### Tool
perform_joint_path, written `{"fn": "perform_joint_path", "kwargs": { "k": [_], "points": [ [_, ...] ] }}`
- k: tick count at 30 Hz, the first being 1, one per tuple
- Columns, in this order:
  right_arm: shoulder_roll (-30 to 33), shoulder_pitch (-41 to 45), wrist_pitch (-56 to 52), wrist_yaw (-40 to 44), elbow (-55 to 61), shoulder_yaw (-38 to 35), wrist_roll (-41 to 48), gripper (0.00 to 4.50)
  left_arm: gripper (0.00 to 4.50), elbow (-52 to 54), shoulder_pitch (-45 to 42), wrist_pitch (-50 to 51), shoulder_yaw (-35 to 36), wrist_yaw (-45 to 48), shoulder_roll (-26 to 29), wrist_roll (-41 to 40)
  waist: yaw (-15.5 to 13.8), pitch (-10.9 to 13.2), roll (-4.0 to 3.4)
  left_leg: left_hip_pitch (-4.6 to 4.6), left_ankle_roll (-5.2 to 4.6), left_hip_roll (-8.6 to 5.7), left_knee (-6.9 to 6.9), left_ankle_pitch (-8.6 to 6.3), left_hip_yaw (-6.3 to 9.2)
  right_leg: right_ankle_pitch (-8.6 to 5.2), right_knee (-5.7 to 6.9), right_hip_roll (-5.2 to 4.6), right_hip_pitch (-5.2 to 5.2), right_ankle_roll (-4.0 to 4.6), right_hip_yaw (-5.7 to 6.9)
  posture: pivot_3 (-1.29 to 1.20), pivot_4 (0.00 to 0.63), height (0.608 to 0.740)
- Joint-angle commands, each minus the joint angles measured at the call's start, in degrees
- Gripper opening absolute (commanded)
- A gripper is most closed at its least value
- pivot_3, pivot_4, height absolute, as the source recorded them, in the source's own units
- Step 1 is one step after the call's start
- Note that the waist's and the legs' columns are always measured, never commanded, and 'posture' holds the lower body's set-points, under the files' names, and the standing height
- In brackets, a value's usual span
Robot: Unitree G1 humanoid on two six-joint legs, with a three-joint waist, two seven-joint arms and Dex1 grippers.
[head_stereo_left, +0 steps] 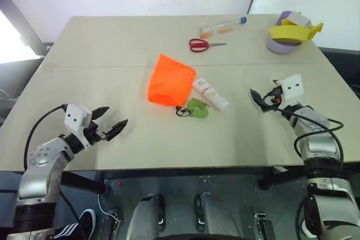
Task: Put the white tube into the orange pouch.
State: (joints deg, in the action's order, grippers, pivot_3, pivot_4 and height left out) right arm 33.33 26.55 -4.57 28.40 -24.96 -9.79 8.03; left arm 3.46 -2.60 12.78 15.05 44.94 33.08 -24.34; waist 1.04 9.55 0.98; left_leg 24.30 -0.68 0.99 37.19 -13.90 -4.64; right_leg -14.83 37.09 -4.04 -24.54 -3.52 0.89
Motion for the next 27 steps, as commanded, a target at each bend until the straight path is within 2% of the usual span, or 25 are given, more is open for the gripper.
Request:
{"fn": "perform_joint_path", "kwargs": {
  "k": [1, 27],
  "points": [
    [0.69, 0.78, 1.57, -0.07, 1.21, -0.7, -0.26, 4.46, 4.49, 0.53, -0.91, -3.08, 0.86, -0.69, -0.09, 0.8, -0.02, 0.0, 0.0, 0.0, -0.02, 0.0, 0.0, 0.01, 0.0, 0.0, 0.0, 0.0, 0.01, 0.0, 0.0, 0.0, 0.15, 0.74],
    [0.76, -1.44, 2.1, 5.07, 4.25, -0.77, 1.4, 4.46, 4.49, -4.13, -3.84, -9.81, 0.22, 0.9, 0.02, 1.69, -0.13, 0.0, 0.0, -0.02, -0.13, 0.0, 0.06, 0.08, -0.1, 0.02, 0.01, 0.02, 0.05, -0.03, 0.01, 0.0, 0.15, 0.74]
  ]
}}
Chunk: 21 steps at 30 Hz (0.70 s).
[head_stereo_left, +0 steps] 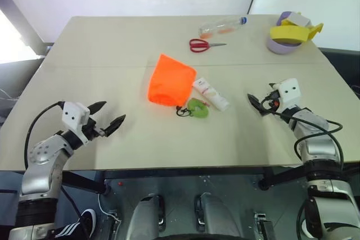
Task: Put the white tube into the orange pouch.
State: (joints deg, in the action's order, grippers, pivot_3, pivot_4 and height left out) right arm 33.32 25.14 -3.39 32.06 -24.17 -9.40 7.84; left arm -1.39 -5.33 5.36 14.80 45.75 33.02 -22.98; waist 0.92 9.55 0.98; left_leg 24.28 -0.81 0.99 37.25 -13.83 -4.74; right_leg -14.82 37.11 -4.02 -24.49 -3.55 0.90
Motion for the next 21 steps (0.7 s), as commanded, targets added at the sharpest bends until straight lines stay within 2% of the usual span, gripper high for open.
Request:
{"fn": "perform_joint_path", "kwargs": {
  "k": [1, 2, 5, 7, 12, 14, 21],
  "points": [
    [0.98, -0.44, 0.42, 3.24, 4.72, -1.39, 2.94, 4.46, 4.49, 0.76, -1.57, -3.15, 0.29, -0.1, 0.06, 0.79, -0.02, 0.0, 0.0, 0.0, 0.0, 0.0, 0.0, 0.0, 0.0, 0.0, 0.0, 0.0, 0.0, -0.01, 0.0, 0.0, 0.15, 0.74],
    [1.22, -0.91, -0.01, 4.87, 5.96, -1.66, 4.14, 4.46, 4.49, 0.8, -2.1, -3.49, 0.16, -0.47, -0.04, 1.04, -0.07, 0.0, 0.0, 0.0, 0.0, 0.0, 0.0, 0.0, 0.0, 0.01, 0.0, 0.0, 0.0, -0.01, 0.0, 0.0, 0.15, 0.74],
    [3.67, -6.47, -7.05, 19.6, 18.57, -0.45, 15.26, 4.46, 4.49, -1.02, -5.68, -8.28, -3.43, -0.61, 0.67, 6.49, -0.44, 0.0, 0.0, 0.01, -0.01, 0.0, 0.0, 0.01, 0.01, 0.09, -0.01, 0.02, 0.01, -0.18, 0.03, 0.0, 0.15, 0.74],
    [5.29, -9.56, -10.26, 24.41, 25.69, 1.76, 18.09, 4.46, 4.49, -3.43, -9.51, -11.24, -5.88, -1.89, -0.39, 9.75, -0.72, 0.0, 0.0, 0.01, -0.01, 0.02, 0.0, 0.01, 0.01, 0.09, -0.02, 0.02, 0.06, -0.22, 0.09, 0.0, 0.15, 0.74],
    [5.93, -10.83, -12.32, 25.45, 33.6, 7.36, 15.49, 4.46, 4.49, -11.21, -17.95, -20.37, -14.77, -3.98, -2.42, 20.82, -0.37, 0.0, 0.02, 0.02, -0.09, 0.01, 0.21, 0.05, -0.01, 0.18, -0.04, 0.01, 0.14, -0.36, 0.08, 0.0, 0.15, 0.74],
    [6.73, -11.29, -11.13, 25.63, 35.29, 9.22, 13.11, 4.46, 4.49, -13.61, -20.71, -20.29, -15.84, -4.96, -3.86, 21.14, -0.23, 0.0, 0.02, 0.0, -0.11, 0.0, 0.21, 0.06, -0.07, 0.15, -0.05, -0.01, 0.13, -0.29, 0.01, 0.0, 0.15, 0.74],
    [6.32, -10.46, -10.82, 22.98, 34.88, 8.23, 11.82, 4.46, 4.49, -24.87, -30.26, -26.98, -20.42, -13.52, -4.88, 31.91, -0.5, 0.04, 0.09, 0.05, -0.13, 0.01, 0.22, 0.07, -0.05, 0.24, -0.03, 0.01, 0.07, -0.46, 0.05, 0.0, 0.15, 0.74]
  ]
}}
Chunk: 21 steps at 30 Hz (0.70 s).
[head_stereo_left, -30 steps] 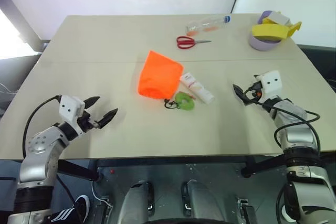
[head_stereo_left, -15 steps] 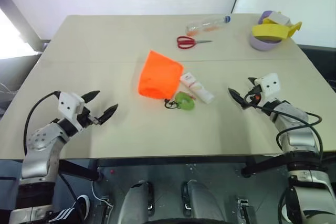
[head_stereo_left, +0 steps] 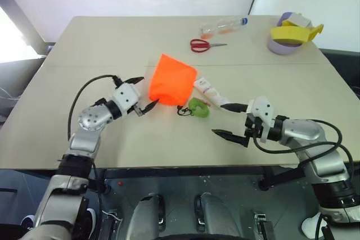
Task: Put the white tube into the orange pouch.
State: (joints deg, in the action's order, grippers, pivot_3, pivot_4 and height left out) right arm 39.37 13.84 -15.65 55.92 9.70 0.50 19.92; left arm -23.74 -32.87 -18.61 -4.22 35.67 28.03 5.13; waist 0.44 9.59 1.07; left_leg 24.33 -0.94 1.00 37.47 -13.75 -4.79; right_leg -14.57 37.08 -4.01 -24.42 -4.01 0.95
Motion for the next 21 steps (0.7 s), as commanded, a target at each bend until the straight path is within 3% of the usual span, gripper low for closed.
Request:
{"fn": "perform_joint_path", "kwargs": {
  "k": [1, 5, 10, 17, 21],
  "points": [
    [0.05, 0.92, 1.22, -1.18, 0.94, -1.86, -0.1, 4.46, 4.49, -3.79, -3.49, -3.49, -1.79, -3.94, -0.37, 4.2, -0.02, 0.0, 0.0, 0.02, 0.0, 0.0, 0.0, 0.0, -0.01, 0.01, -0.02, 0.01, 0.0, -0.02, 0.0, 0.0, 0.15, 0.74],
    [-0.39, 0.84, 1.84, -2.01, 0.62, -1.6, -0.74, 4.46, 4.49, -8.43, -5.76, -5.84, -4.15, -7.89, -1.97, 8.13, 0.02, 0.0, 0.01, 0.03, -0.02, -0.01, 0.03, 0.01, -0.06, 0.07, -0.04, 0.04, 0.0, -0.15, 0.0, 0.0, 0.15, 0.74],
    [-0.04, 0.35, 2.36, -2.67, 0.57, -1.8, -1.38, 4.46, 4.49, -8.45, -6.92, -8.78, -4.85, -7.37, -3.71, 6.68, -0.01, 0.02, 0.04, 0.06, -0.02, 0.05, 0.06, 0.01, -0.03, 0.13, -0.04, 0.17, 0.0, -0.28, 0.01, 0.0, 0.15, 0.74],
    [0.02, -1.13, 3.05, -3.16, 1.11, -1.93, -1.6, 4.46, 4.49, 0.67, -2.2, -10.3, -3.08, -0.09, 0.21, -0.96, 0.31, 0.02, 0.03, 0.05, -0.01, 0.22, 0.16, 0.01, -0.05, 0.13, 0.0, 0.24, 0.0, -0.28, -0.02, 0.0, 0.15, 0.74],
    [-0.37, -0.79, 3.58, -3.43, 0.74, -1.55, -1.84, 4.46, 4.49, 1.3, 1.07, -13.34, -5.93, 0.02, 2.6, 4.33, 0.17, 0.0, 0.0, 0.01, -0.01, 0.31, 0.16, 0.01, -0.08, 0.13, 0.04, 0.3, 0.01, -0.25, -0.02, 0.0, 0.15, 0.74]
  ]
}}
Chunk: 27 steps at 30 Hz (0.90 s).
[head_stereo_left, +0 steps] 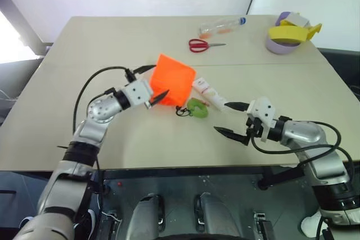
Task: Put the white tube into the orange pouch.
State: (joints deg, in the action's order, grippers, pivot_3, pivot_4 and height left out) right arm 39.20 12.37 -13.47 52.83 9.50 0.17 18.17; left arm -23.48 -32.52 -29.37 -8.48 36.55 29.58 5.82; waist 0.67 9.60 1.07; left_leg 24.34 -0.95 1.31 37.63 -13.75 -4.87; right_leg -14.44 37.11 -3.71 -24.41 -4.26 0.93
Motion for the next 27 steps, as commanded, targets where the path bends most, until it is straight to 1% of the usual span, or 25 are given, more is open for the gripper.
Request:
{"fn": "perform_joint_path", "kwargs": {
  "k": [1, 3, 4, 9, 18, 26, 27],
  "points": [
    [-0.28, 0.86, 1.52, -0.37, 0.74, -1.11, -0.12, 4.46, 4.49, 0.58, 0.65, -2.71, -2.08, -2.18, 1.04, 5.58, -0.25, 0.01, 0.01, 0.01, 0.0, 0.01, 0.02, 0.0, 0.0, 0.0, 0.0, 0.0, 0.0, 0.02, 0.0, 0.0, 0.15, 0.74],
    [-0.33, 0.99, 1.82, -0.41, 0.58, -0.93, -0.27, 4.46, 4.49, -0.62, -0.25, -1.86, -2.44, -6.45, 0.8, 9.94, -0.68, 0.01, 0.01, 0.08, 0.0, 0.03, 0.16, 0.0, 0.0, -0.05, -0.01, 0.0, 0.0, 0.14, 0.03, 0.0, 0.15, 0.74],
    [-0.34, 1.0, 2.02, -0.42, 0.54, -0.86, -0.41, 4.46, 4.49, -1.0, -0.54, -1.95, -2.59, -7.01, 0.39, 10.26, -0.8, 0.01, 0.01, 0.09, 0.0, 0.05, 0.27, -0.01, -0.02, -0.09, -0.02, 0.0, 0.03, 0.28, 0.02, 0.0, 0.15, 0.74],
    [-0.21, 0.68, 2.57, -0.42, 0.53, -0.87, -0.73, 4.46, 4.49, -4.23, -2.81, -1.51, -4.05, -15.55, -0.94, 17.5, -1.44, 0.01, 0.01, 0.1, -0.02, 0.06, 0.36, -0.02, -0.12, -0.04, -0.07, -0.05, 0.07, 0.37, -0.02, 0.0, 0.15, 0.74],
    [-0.64, 0.93, 2.58, -0.78, 0.53, -0.66, -1.15, 4.46, 4.49, -11.22, -6.96, -1.01, -7.48, -24.09, -6.58, 22.94, -1.4, 0.01, 0.02, 0.13, -0.02, 0.16, 0.36, -0.01, -0.14, 0.06, -0.05, 0.06, 0.04, 0.21, -0.01, 0.0, 0.15, 0.74],
    [-0.91, 0.91, 2.55, -1.44, 0.55, -0.66, -1.6, 4.46, 4.49, -19.97, -13.56, 0.28, -9.37, -30.01, -9.23, 25.71, -1.35, 0.01, 0.03, 0.12, -0.03, 0.17, 0.37, -0.01, -0.18, 0.08, -0.05, 0.14, 0.04, 0.17, 0.03, 0.0, 0.15, 0.74],
    [-0.9, 0.91, 2.49, -1.52, 0.71, -0.74, -1.62, 4.49, 4.25, -21.43, -14.11, 0.53, -9.37, -29.62, -9.84, 25.14, -1.37, 0.01, 0.03, 0.11, -0.03, 0.18, 0.37, -0.01, -0.18, 0.08, -0.05, 0.15, 0.04, 0.16, 0.05, 0.0, 0.15, 0.74]
  ]
}}
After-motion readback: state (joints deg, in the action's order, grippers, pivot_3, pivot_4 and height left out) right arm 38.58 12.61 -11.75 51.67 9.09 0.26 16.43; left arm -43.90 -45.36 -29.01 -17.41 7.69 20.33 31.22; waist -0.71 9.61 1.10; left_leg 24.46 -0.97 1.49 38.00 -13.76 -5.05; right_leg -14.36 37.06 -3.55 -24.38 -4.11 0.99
